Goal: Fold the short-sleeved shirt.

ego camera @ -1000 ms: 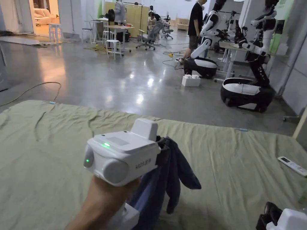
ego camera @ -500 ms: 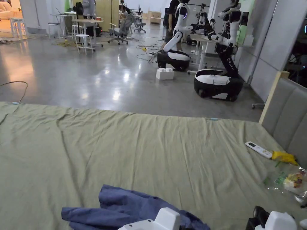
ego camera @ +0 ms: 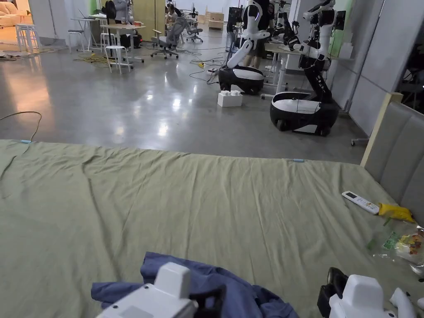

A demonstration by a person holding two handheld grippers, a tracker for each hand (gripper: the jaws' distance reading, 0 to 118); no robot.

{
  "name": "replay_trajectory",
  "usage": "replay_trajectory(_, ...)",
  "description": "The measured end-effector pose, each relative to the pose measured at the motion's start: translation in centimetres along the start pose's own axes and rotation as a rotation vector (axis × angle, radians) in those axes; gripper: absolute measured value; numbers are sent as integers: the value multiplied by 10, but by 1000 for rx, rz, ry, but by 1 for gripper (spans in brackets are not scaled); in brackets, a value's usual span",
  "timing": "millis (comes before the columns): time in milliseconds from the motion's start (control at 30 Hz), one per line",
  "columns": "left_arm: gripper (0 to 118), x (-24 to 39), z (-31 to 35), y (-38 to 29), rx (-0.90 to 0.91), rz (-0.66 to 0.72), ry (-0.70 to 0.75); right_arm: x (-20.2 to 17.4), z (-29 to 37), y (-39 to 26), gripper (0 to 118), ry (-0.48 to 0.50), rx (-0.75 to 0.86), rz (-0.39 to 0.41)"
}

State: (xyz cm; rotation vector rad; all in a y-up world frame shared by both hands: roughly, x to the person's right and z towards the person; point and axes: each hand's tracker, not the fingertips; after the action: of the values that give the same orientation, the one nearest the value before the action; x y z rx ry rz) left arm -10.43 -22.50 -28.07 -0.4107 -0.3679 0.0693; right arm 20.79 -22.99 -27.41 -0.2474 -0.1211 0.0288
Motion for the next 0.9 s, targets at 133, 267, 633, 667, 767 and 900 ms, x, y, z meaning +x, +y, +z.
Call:
replay_trajectory(133,75,-36,22,21,110,-1,167,-14,0,12,2,21,33,10)
replay_trajectory(267,45,-61,43,31,210,-18,314,-28,0,23,2,34,70,3)
replay_trajectory(633,2,-98,56,38,198,37,391,-56,2,42,2,75,126,40)
replay_trajectory(667,2,-101,55,35,178,67,376,-56,2,42,2,77,125,44)
replay_trajectory(767,2,-111,49,22,117,104,363,-56,0,40,2,79,116,52)
replay_trajectory(900,2,-126,40,-1,27,164,354,-54,-4,33,2,77,97,64)
